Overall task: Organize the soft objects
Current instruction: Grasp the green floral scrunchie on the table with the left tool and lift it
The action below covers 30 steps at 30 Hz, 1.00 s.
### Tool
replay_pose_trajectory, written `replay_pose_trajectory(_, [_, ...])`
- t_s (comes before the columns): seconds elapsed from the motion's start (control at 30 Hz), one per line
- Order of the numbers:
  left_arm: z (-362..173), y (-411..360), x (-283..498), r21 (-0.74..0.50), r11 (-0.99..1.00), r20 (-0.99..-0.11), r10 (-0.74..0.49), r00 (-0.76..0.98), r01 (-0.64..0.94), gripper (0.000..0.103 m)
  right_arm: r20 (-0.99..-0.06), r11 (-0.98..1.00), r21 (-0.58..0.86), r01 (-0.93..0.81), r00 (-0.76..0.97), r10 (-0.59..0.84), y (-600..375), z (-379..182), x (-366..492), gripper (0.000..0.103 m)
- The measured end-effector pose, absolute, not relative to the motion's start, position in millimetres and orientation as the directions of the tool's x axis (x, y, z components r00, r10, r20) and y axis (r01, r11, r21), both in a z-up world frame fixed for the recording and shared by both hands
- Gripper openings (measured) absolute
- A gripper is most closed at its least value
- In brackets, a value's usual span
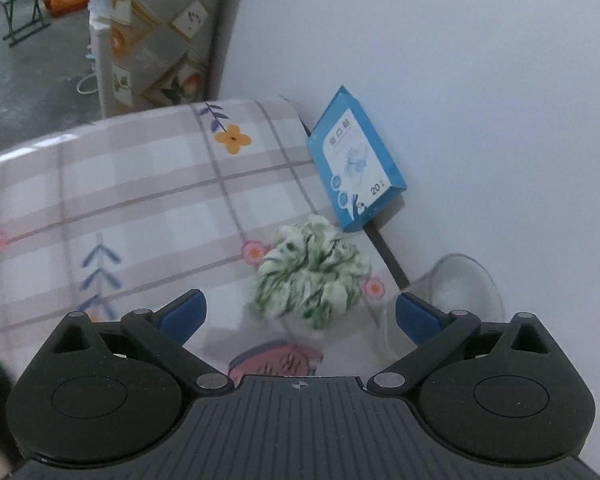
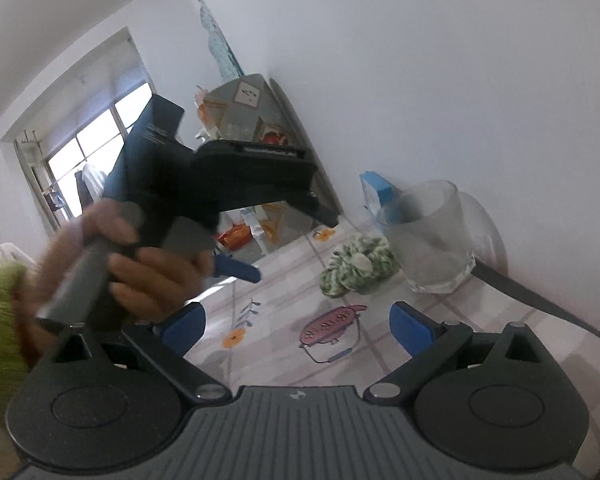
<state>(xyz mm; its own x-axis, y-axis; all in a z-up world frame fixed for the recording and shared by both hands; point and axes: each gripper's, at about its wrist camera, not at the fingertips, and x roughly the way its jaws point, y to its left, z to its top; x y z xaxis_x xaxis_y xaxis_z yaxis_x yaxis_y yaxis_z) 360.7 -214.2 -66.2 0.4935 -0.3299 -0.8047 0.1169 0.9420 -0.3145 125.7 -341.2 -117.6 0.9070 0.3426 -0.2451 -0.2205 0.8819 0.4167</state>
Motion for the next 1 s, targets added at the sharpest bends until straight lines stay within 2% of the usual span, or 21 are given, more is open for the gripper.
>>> replay_pose_trajectory(0.17, [-91,-230,384,-0.296,0.949,-0.827,-0.313,0.467,0.112,0.096,-0.253,0.869,0.446,-0.214,0.901,0.352,-353,-127,134,0.103])
replay_pose_trajectory(0.33, [-103,-239,388,-0.214,0.97,-0.851,-0.242,0.466,0.113,0.074,-0.242,0.858,0.465,-0.221,0.9,0.362,-358,-132,135,0.103])
replay_pose_trajectory(0.4, [-101,-241,385,-0.181,0.976,-0.853,-0.218,0.474,0.123,0.056,-0.238,0.854,0.469,-0.223,0.9,0.366,-360,-132,134,0.103])
replay_pose_trajectory(0.43, [-100,-239,385,-0.185,0.975,-0.854,-0.22,0.471,0.12,0.054,-0.237,0.854,0.47,-0.225,0.9,0.367,-360,-133,133,0.103])
replay_pose_trajectory(0.5, [-100,-232,383,-0.207,0.974,-0.857,-0.227,0.462,0.095,0.042,-0.238,0.855,0.466,-0.225,0.899,0.367,-360,-133,134,0.103])
replay_pose_trajectory(0.7, [-97,-218,374,-0.169,0.985,-0.88,-0.168,0.445,0.037,0.023,-0.248,0.863,0.457,-0.214,0.901,0.355,-360,-130,132,0.103])
replay_pose_trajectory(0.8, [-91,-205,365,-0.162,0.987,-0.89,-0.144,0.433,-0.004,0.02,-0.254,0.871,0.444,-0.209,0.903,0.346,-359,-124,127,0.103])
replay_pose_trajectory(1.0, [-57,-167,327,-0.217,0.976,-0.86,-0.18,0.478,-0.023,0.019,-0.245,0.897,0.393,-0.203,0.917,0.315,-360,-102,111,0.103])
